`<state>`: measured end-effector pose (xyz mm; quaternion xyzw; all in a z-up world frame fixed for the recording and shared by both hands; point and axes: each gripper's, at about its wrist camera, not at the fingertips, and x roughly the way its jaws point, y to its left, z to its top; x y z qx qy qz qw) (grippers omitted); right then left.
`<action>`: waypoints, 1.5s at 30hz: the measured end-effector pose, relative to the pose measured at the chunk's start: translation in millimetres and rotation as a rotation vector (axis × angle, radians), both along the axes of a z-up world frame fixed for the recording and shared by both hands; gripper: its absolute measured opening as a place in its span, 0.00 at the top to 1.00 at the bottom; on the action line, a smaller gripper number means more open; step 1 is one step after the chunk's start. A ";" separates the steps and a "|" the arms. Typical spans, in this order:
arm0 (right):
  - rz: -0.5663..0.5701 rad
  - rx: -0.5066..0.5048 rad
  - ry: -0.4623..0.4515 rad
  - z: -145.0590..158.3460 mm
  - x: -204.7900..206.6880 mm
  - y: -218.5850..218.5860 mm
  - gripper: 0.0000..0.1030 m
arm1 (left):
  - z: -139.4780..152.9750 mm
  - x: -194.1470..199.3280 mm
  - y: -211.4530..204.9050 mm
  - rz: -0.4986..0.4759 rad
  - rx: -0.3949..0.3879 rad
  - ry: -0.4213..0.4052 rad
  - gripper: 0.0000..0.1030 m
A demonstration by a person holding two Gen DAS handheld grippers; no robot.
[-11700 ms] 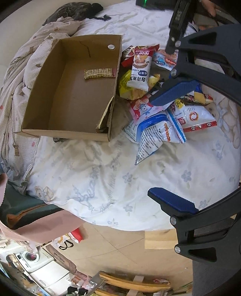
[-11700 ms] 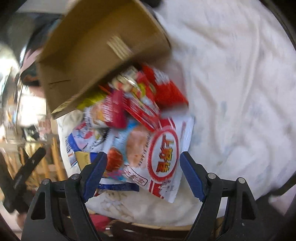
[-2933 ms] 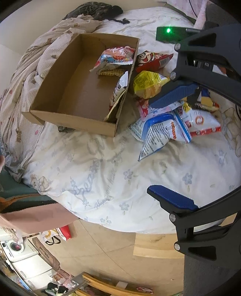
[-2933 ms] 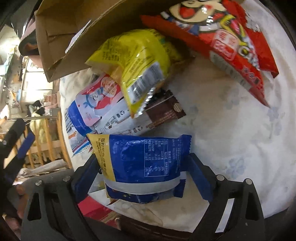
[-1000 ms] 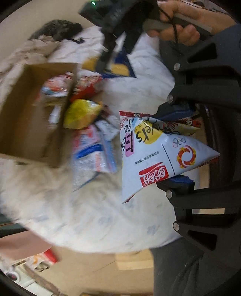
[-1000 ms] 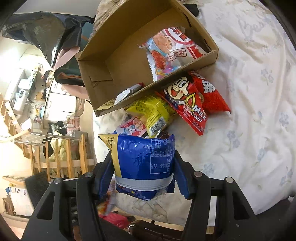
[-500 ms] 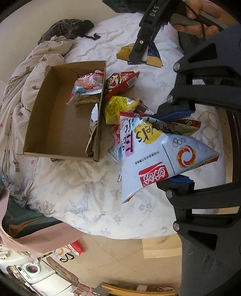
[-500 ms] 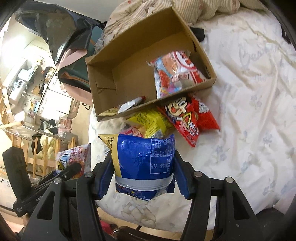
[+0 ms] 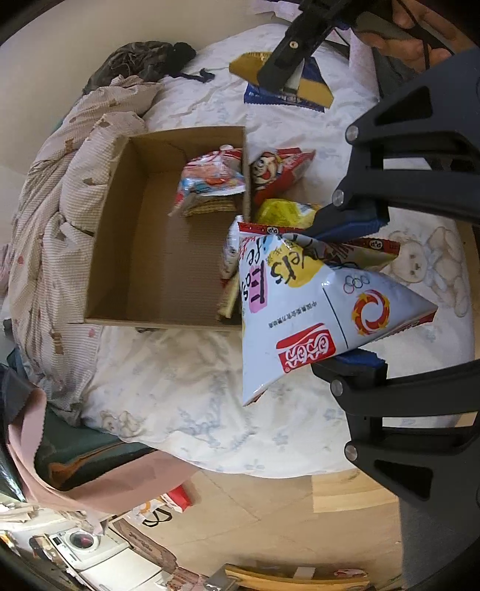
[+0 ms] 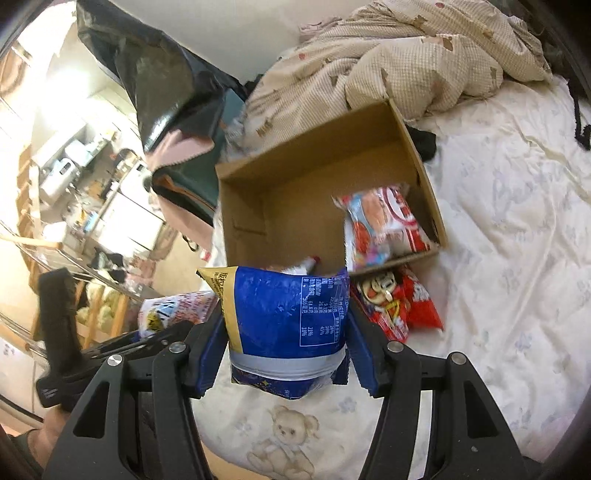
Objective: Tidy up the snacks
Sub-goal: 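Carry both bags over the box and open both tools to drop them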
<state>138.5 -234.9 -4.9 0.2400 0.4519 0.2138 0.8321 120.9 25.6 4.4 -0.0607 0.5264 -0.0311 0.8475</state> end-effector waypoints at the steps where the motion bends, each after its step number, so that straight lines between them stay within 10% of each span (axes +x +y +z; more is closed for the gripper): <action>1: -0.008 0.003 -0.007 1.9 2.7 -2.4 0.40 | 1.1 2.2 -0.1 -0.001 0.001 -0.003 0.57; 27: -0.104 0.079 -0.033 7.3 102.3 -29.7 0.40 | 15.2 107.6 -15.3 -0.006 0.037 -0.114 0.57; 45: -0.085 -0.146 0.005 -28.2 159.4 5.9 0.32 | -28.0 142.7 -27.6 -0.054 0.012 -0.114 0.55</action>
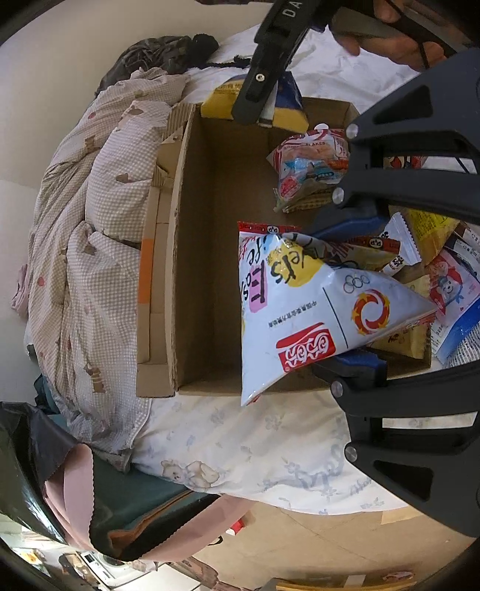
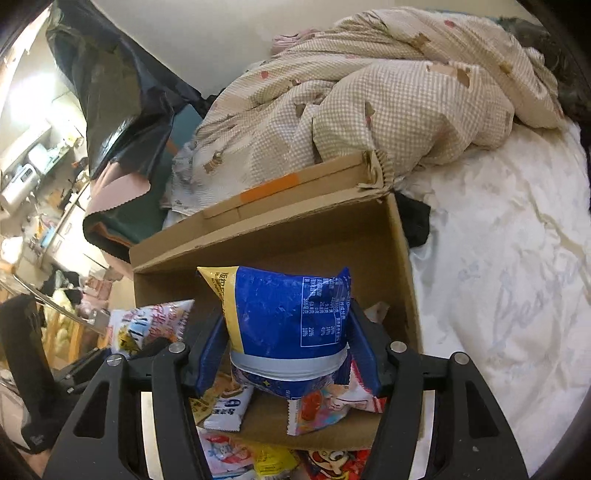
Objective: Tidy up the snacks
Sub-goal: 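Carry both bags over the box and open both tools to drop them, then withdraw both open tools from the box toward the snack pile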
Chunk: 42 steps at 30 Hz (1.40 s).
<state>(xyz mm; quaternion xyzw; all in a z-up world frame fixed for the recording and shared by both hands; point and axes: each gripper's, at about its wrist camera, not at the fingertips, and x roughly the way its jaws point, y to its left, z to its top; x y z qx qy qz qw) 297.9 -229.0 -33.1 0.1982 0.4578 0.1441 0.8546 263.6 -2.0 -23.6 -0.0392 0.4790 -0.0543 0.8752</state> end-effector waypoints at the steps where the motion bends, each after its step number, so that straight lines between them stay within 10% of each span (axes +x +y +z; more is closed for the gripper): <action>1: -0.002 0.008 0.004 -0.7 0.6 -0.7 0.29 | 0.1 0.1 0.0 -0.003 0.001 0.002 0.54; 4: -0.024 0.034 -0.008 0.9 -1.5 -5.6 0.07 | 0.1 -0.7 -2.2 -0.005 0.010 0.008 0.35; 10: -0.013 0.058 -0.016 6.0 -4.8 -6.6 0.05 | 8.9 -7.6 2.7 0.022 -0.036 -0.027 0.19; 42: 0.031 -0.008 -0.056 23.2 -39.8 3.4 0.05 | 46.7 -42.2 21.8 0.111 -0.007 -0.176 0.08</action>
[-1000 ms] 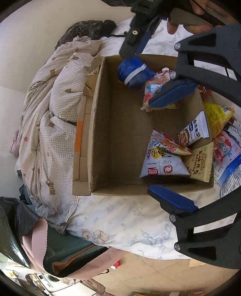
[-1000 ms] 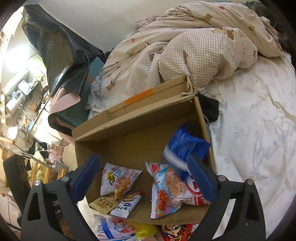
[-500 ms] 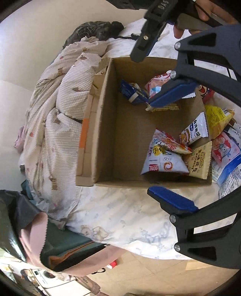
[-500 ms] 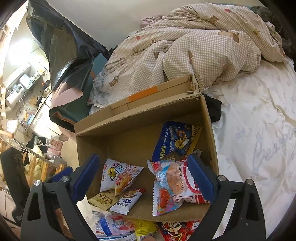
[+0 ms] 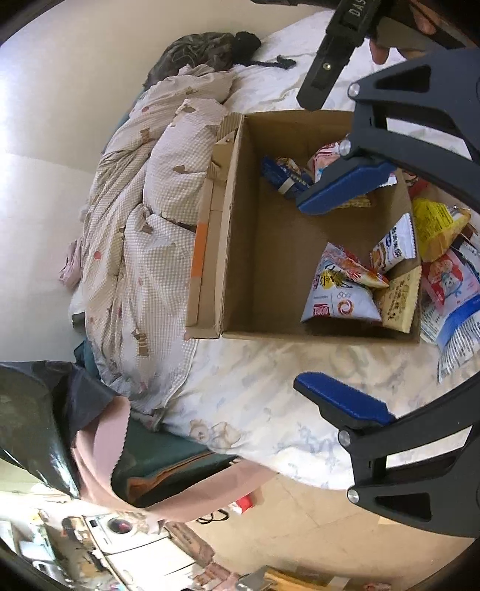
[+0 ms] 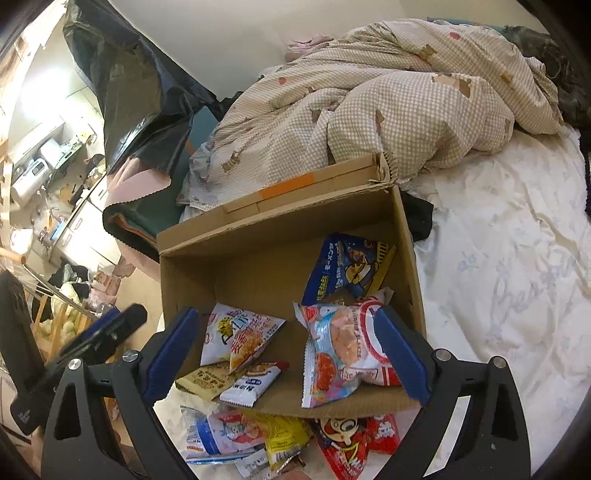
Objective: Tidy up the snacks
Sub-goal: 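Withdraw both open tools from the box toward the snack pile, then grasp the white-and-blue striped bag with the left tool while the right tool grasps the chocolate bar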
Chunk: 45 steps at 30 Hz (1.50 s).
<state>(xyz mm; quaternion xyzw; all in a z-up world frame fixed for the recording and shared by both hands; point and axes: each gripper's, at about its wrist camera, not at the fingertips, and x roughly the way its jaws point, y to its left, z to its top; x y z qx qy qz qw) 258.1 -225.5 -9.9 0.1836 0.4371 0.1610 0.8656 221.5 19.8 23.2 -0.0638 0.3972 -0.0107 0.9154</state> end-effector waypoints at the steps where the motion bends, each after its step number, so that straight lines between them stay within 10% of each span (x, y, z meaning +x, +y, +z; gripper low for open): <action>1: 0.000 -0.001 -0.001 1.2 -2.3 0.0 0.05 | 0.7 -2.5 0.6 -0.004 -0.006 0.002 0.04; 28: -0.089 -0.010 0.206 -32.5 -95.0 -26.2 0.05 | -21.1 -73.2 37.6 0.017 -0.004 0.190 0.00; 41: -0.161 0.122 0.384 -70.1 -99.5 -43.9 0.05 | -111.3 -64.8 52.8 0.125 -0.063 0.540 0.01; 45: -0.167 0.124 0.383 -69.2 -98.6 -46.8 0.05 | -132.9 -73.3 79.7 0.259 -0.220 0.625 0.17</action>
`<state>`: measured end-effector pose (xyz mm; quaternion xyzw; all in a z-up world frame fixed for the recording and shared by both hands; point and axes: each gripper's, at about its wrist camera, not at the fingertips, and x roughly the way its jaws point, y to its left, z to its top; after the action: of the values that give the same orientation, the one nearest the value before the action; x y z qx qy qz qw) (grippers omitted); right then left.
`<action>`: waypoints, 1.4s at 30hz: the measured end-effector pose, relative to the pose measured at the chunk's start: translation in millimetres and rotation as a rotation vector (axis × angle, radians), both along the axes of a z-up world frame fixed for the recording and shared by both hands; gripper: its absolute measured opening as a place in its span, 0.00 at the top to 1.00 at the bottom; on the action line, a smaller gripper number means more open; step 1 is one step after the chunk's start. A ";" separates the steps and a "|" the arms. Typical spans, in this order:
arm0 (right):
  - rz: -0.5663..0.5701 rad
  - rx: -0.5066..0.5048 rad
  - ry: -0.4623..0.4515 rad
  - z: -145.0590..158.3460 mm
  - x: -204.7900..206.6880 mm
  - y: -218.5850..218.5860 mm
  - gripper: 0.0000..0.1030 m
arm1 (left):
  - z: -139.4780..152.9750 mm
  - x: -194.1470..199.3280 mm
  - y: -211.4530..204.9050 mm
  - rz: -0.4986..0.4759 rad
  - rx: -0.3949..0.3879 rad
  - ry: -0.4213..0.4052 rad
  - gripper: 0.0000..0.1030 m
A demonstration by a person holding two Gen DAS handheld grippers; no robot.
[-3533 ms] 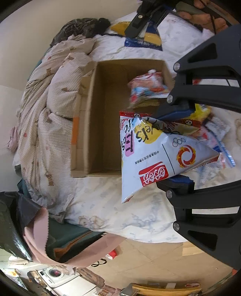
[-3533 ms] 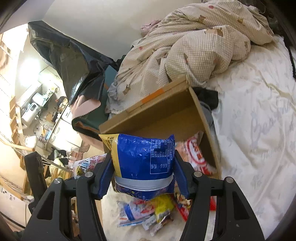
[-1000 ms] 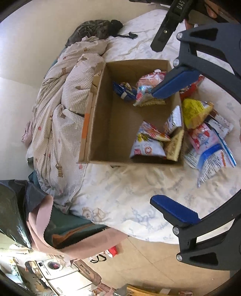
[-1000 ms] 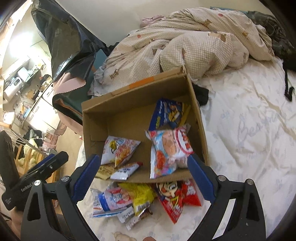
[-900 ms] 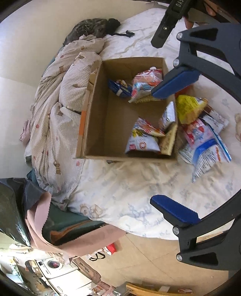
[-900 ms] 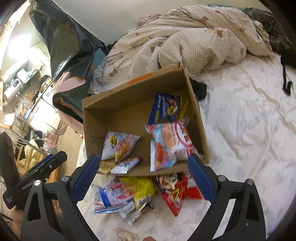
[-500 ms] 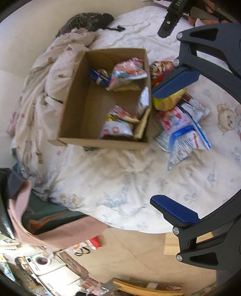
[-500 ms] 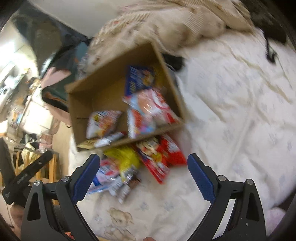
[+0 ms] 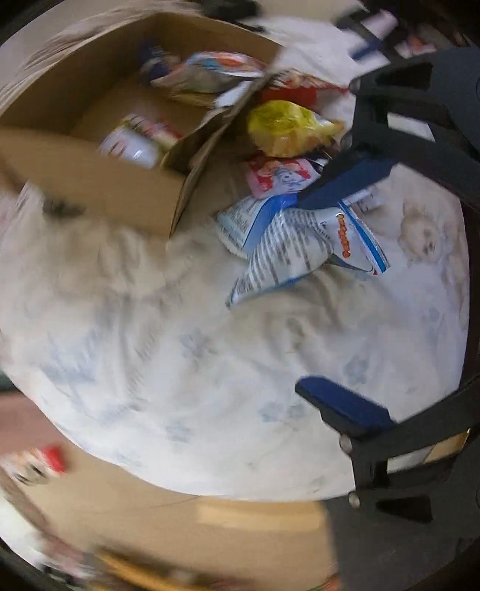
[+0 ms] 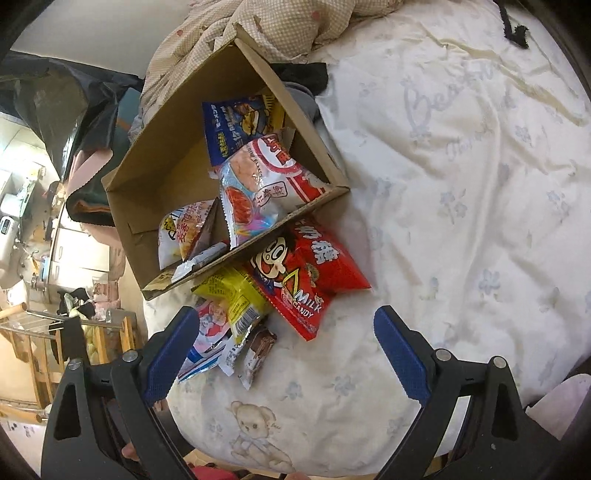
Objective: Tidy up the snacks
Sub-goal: 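Grasp the white-and-blue striped bag with the left tool while the right tool grasps the chocolate bar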
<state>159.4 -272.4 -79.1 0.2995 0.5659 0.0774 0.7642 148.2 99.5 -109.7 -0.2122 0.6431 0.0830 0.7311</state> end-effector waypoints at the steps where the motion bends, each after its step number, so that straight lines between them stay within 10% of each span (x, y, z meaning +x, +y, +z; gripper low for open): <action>1: -0.003 0.006 0.004 -1.0 -0.1 -0.9 0.05 | 0.8 0.6 2.0 0.011 -0.002 -0.013 0.17; 8: -0.010 0.050 0.028 -6.1 4.2 -0.6 0.05 | -12.9 10.1 -15.3 -0.014 -0.062 0.002 0.17; 13: -0.001 0.041 0.032 -7.4 4.3 0.9 0.05 | -24.1 10.4 -7.5 0.082 -0.177 0.018 0.61; 24: 0.018 0.021 0.031 -6.9 4.4 8.6 0.05 | 24.0 6.4 -31.8 -0.101 -0.084 -0.070 0.74; 32: 0.033 0.021 0.041 -8.9 5.1 15.3 0.05 | -7.0 -23.7 -15.2 -0.167 -0.083 0.111 0.69; 37: 0.052 0.022 0.033 -6.0 5.1 22.8 0.05 | -19.1 -16.3 -26.6 -0.156 -0.007 0.100 0.16; 42: 0.097 0.044 0.064 -12.4 6.6 35.0 0.05 | -33.0 -10.6 -56.6 -0.209 0.018 0.107 0.18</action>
<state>166.0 -237.3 -91.5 0.2907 0.6020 0.1171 0.7344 137.6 42.8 -142.7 -0.1329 0.6992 0.0235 0.7021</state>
